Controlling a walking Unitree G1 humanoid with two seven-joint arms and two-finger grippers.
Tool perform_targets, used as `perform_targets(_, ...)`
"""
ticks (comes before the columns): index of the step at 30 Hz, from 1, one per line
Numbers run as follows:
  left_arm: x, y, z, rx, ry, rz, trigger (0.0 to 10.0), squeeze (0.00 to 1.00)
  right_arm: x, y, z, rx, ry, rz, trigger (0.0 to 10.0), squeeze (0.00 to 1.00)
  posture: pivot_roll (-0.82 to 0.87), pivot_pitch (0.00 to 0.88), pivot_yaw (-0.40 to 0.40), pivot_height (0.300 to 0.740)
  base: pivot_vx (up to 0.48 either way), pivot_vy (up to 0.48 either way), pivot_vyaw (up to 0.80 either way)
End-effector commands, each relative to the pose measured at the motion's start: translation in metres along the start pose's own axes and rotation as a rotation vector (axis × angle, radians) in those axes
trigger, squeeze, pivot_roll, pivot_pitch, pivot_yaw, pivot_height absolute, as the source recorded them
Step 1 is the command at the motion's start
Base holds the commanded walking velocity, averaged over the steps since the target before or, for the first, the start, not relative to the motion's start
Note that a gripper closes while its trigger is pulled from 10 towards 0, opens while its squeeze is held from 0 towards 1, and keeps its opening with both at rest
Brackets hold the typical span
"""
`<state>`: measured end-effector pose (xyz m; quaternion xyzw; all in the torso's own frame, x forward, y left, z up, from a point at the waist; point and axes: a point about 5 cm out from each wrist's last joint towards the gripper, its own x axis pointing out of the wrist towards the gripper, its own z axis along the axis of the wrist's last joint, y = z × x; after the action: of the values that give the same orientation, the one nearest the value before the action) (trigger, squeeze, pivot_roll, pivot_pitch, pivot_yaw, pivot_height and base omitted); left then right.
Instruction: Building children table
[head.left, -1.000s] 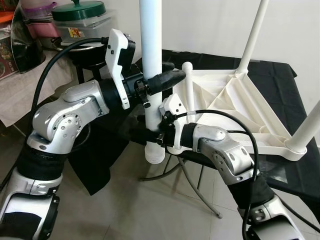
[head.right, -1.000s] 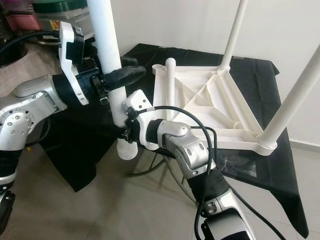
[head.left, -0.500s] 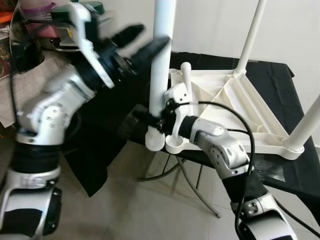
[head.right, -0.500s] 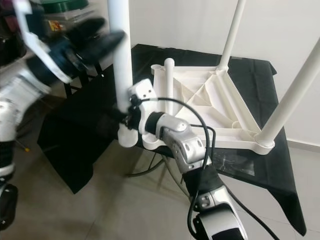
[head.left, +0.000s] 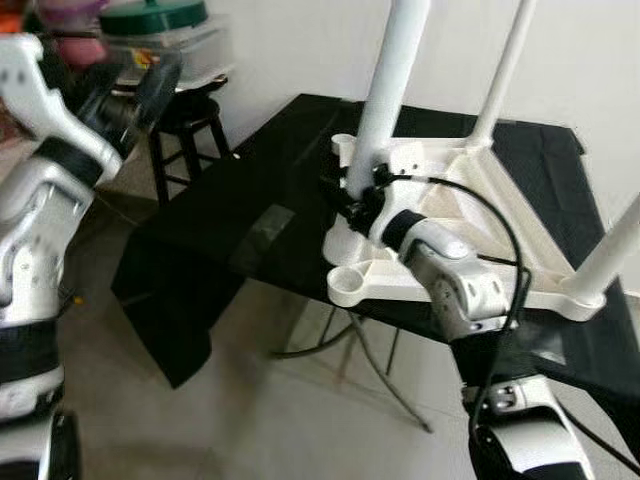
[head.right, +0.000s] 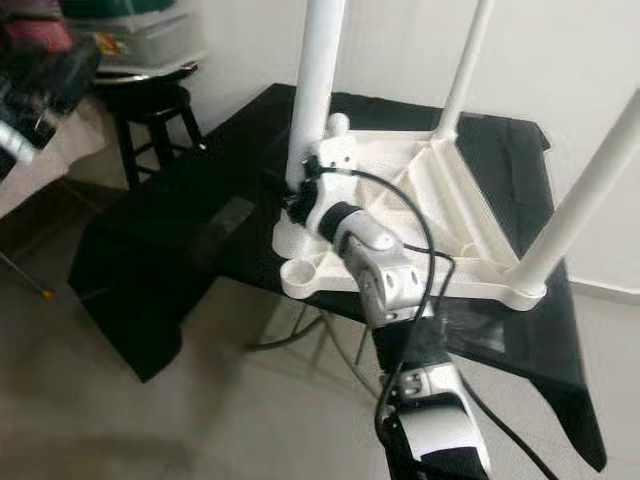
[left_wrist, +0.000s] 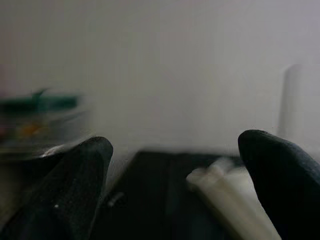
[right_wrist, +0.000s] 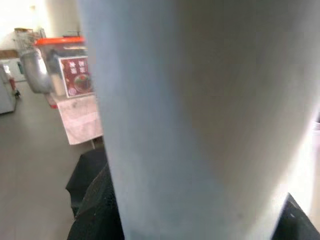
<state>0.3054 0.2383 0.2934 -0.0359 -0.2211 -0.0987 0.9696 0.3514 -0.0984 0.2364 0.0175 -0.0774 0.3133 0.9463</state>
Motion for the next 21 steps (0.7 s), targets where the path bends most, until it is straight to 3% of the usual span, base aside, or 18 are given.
perform_targets(1, -0.030, -0.014, -0.048, 0.014, 0.174, 0.057, 10.0, 0.00, -0.011, 0.019, -0.006, -0.001, -0.006, 0.071, 10.0, 0.00, -0.09, 0.062, -0.008, 0.740, 0.000, 0.000, 0.00)
perform_targets(2, -0.043, -0.020, -0.059, 0.002, 0.216, 0.073, 10.0, 0.00, -0.016, 0.027, -0.008, 0.005, -0.010, 0.104, 10.0, 0.00, -0.09, 0.062, -0.008, 0.740, 0.000, 0.000, 0.00)
perform_targets(3, -0.043, -0.020, -0.059, 0.002, 0.216, 0.073, 10.0, 0.00, -0.016, 0.027, -0.008, 0.005, -0.010, 0.104, 10.0, 0.00, -0.09, 0.062, -0.008, 0.740, 0.000, 0.000, 0.00)
perform_targets(6, -0.076, -0.031, -0.080, 0.002, 0.310, 0.129, 10.0, 0.00, -0.031, 0.053, -0.018, -0.002, -0.005, 0.211, 10.0, 0.00, -0.10, 0.079, 0.004, 0.740, 0.000, 0.000, 0.00)
perform_targets(10, -0.084, -0.033, -0.082, -0.011, 0.323, 0.147, 10.0, 0.00, -0.035, 0.059, -0.020, 0.003, -0.003, 0.232, 10.0, 0.00, -0.10, 0.079, 0.004, 0.740, 0.000, 0.000, 0.00)
perform_targets(11, -0.094, -0.036, -0.084, -0.026, 0.339, 0.177, 10.0, 0.00, -0.040, 0.068, -0.023, 0.026, 0.005, 0.273, 10.0, 0.00, -0.09, 0.090, 0.002, 0.740, 0.000, 0.000, 0.00)
perform_targets(12, -0.094, -0.036, -0.084, -0.026, 0.339, 0.177, 10.0, 0.00, -0.040, 0.068, -0.023, 0.026, 0.005, 0.273, 10.0, 0.00, -0.09, 0.090, 0.002, 0.740, 0.000, 0.000, 0.00)
perform_targets(13, -0.108, -0.040, -0.089, -0.025, 0.362, 0.212, 10.0, 0.00, -0.043, 0.079, -0.027, 0.041, 0.012, 0.325, 10.0, 0.00, -0.08, 0.088, -0.003, 0.740, 0.000, 0.000, 0.00)
perform_targets(14, -0.108, -0.040, -0.089, -0.025, 0.362, 0.212, 10.0, 0.00, -0.043, 0.079, -0.027, 0.041, 0.012, 0.325, 10.0, 0.00, -0.08, 0.088, -0.003, 0.740, 0.000, 0.000, 0.00)
perform_targets(15, -0.121, -0.045, -0.094, -0.024, 0.378, 0.265, 10.0, 0.00, -0.041, 0.087, -0.031, 0.053, 0.021, 0.362, 10.0, 0.00, -0.07, 0.081, -0.006, 0.740, 0.000, 0.000, 0.00)
perform_targets(21, -0.117, -0.042, -0.093, -0.019, 0.354, 0.303, 10.0, 0.00, -0.030, 0.080, -0.033, 0.045, 0.031, 0.319, 10.0, 0.00, -0.06, 0.067, -0.007, 0.740, 0.000, 0.000, 0.00)
